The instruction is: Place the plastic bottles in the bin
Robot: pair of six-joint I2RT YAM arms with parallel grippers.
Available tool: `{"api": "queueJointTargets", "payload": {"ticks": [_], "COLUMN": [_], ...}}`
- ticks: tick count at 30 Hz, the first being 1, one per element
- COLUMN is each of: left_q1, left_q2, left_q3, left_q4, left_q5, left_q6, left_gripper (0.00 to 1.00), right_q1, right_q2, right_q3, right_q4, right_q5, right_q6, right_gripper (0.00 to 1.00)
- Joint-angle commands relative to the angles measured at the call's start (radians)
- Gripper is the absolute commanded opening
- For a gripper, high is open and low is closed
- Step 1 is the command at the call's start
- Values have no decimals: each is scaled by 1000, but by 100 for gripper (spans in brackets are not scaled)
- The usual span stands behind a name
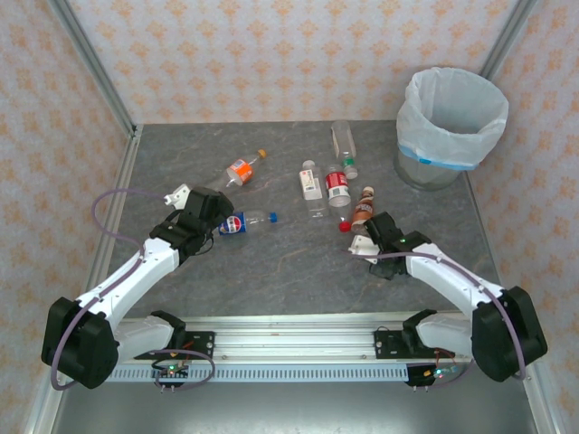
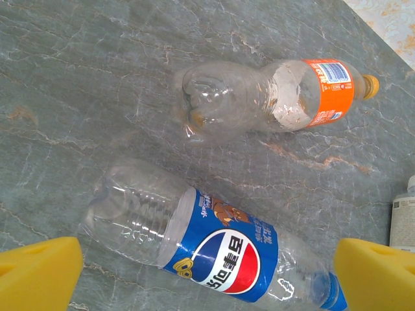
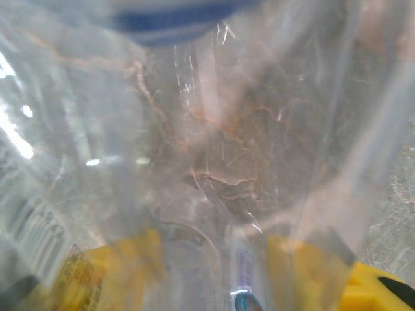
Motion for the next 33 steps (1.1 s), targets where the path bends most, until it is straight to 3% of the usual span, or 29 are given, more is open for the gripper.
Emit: {"api": "queueJointTargets", "payload": {"ticks": [1, 17, 28, 33], "left_q1": [6, 6, 6, 6], "left_q2": [3, 40, 51, 58], "left_q3": [1, 14, 25, 26], "left_q4": [1, 18, 19, 34], "left_q5": [-9, 25, 40, 56], "left_q6": [-20, -24, -22, -14], "left_gripper": [100, 100, 100, 100], "right_q1": [1, 0, 0, 0], "right_q2": [-43, -224, -303, -325], "right_q3": [-10, -28, -10, -24], "right_q4": [11, 170, 356, 527], "right_q5": [-9, -72, -224, -291], "right_q6": [33, 89, 256, 352], "right_gripper": [44, 42, 43, 43]}}
